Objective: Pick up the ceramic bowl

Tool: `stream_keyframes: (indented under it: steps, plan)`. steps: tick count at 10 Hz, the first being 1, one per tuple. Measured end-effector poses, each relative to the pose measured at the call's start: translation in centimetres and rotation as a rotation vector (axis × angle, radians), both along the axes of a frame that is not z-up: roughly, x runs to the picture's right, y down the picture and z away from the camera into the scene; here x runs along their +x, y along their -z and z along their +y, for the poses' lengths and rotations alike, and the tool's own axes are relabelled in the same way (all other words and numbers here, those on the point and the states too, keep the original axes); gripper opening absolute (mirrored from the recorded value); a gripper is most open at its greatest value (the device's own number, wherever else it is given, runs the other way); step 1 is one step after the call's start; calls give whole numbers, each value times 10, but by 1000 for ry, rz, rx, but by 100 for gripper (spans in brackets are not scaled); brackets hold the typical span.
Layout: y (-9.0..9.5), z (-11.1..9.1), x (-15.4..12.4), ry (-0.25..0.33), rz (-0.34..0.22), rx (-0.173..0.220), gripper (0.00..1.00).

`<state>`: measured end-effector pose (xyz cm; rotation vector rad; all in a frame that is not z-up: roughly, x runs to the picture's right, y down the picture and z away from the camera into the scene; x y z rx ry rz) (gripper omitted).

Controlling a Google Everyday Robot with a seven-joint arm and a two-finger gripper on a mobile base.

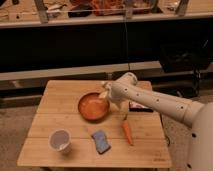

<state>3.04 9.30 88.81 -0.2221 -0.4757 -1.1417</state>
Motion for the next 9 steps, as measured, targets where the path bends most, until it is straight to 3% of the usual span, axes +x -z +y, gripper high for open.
stream_keyframes:
  steps: [9]
  plan:
    - [-23,4,-7,95,-25,-7,80]
